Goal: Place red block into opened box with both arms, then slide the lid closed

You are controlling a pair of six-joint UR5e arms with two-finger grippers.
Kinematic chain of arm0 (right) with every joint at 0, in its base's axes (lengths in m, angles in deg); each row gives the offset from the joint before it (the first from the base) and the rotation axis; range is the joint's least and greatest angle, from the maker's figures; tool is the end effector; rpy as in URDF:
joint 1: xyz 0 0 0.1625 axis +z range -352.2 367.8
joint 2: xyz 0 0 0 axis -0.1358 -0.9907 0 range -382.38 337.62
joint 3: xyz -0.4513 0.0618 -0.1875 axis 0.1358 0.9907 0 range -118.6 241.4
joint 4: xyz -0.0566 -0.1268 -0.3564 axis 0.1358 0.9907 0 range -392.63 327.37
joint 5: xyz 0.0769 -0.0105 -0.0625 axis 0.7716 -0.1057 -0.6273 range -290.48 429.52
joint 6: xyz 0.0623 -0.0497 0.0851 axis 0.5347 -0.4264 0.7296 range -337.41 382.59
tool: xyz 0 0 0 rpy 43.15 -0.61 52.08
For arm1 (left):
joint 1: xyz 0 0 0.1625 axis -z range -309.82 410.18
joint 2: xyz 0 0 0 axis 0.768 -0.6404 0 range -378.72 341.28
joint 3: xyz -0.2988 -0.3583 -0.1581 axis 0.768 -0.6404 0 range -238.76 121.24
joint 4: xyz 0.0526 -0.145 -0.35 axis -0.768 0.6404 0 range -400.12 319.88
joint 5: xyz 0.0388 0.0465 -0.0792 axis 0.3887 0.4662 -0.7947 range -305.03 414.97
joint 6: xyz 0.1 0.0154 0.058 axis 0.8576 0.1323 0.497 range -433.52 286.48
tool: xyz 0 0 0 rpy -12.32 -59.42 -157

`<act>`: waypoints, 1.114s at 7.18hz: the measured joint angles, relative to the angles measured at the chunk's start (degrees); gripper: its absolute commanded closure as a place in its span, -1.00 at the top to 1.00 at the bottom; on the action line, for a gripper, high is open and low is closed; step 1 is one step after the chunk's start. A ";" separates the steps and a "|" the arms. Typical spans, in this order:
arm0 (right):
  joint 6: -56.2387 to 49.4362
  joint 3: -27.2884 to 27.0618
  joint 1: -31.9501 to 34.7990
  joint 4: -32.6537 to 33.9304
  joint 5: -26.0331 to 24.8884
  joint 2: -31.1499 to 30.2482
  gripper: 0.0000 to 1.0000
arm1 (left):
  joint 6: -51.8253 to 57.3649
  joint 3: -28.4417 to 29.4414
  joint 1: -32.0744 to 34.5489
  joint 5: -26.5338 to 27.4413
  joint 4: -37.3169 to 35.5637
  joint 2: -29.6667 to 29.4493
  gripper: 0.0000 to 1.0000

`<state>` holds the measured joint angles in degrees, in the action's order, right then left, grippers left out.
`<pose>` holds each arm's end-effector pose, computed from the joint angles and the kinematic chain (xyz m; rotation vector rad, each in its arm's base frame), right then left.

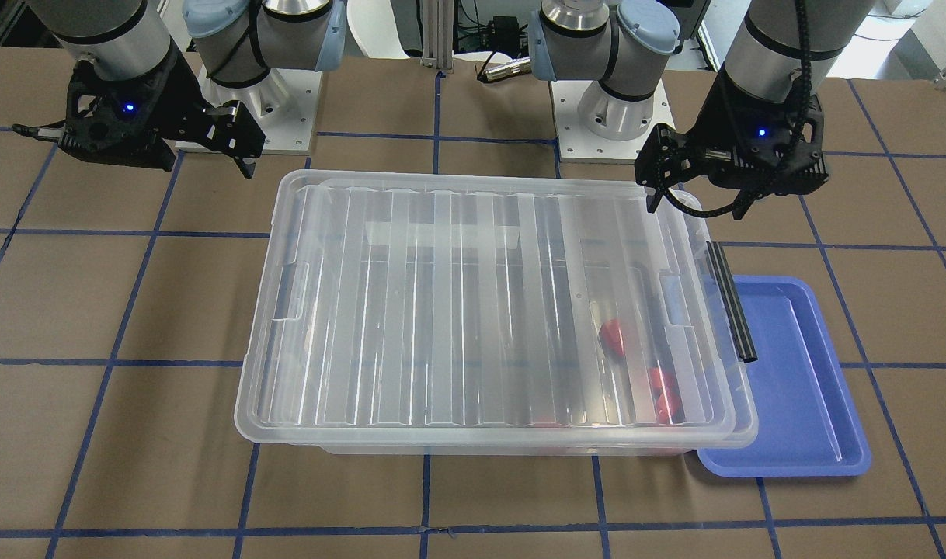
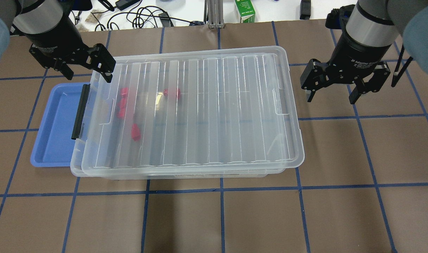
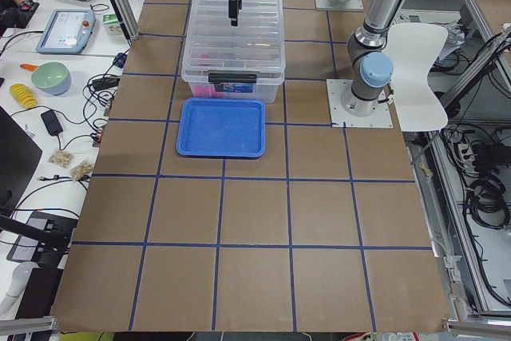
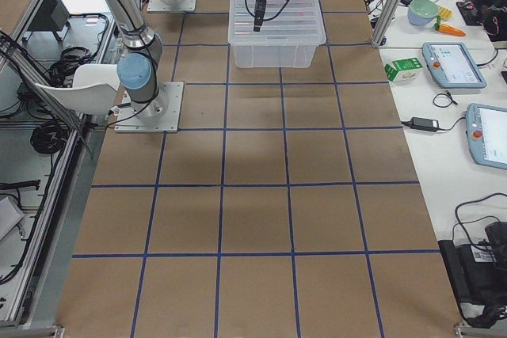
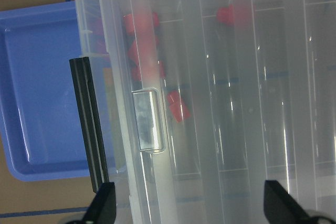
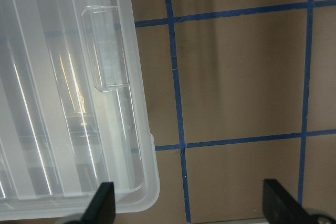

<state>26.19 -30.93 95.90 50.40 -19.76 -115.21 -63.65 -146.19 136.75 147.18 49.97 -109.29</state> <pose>0.1207 -0.4242 0.5306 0.1514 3.1221 0.1768 -0.1006 -0.4736 0.5546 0.1729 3.0944 -0.0447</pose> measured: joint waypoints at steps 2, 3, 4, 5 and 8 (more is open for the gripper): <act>-0.06 0.04 -0.03 0.24 -0.96 0.01 1.00 | 0.00 -0.02 0.00 -0.09 0.00 0.06 1.00; -0.08 0.00 -0.03 0.31 -1.01 0.02 1.00 | 0.00 -0.05 0.00 -0.15 -0.04 0.12 1.00; -0.11 0.11 -0.03 0.35 -1.00 0.05 1.00 | 0.01 -0.06 0.00 -0.17 -0.12 0.17 1.00; -0.14 0.25 -0.03 0.37 -1.01 0.08 1.00 | -0.03 -0.05 0.00 -0.18 -0.15 0.17 1.00; -0.18 0.48 -0.03 0.39 -1.05 0.25 1.00 | 0.13 -0.11 -0.02 -0.13 -0.10 0.57 1.00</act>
<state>26.01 -30.45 95.87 50.78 -20.81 -114.97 -63.52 -146.30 136.73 147.05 49.87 -108.72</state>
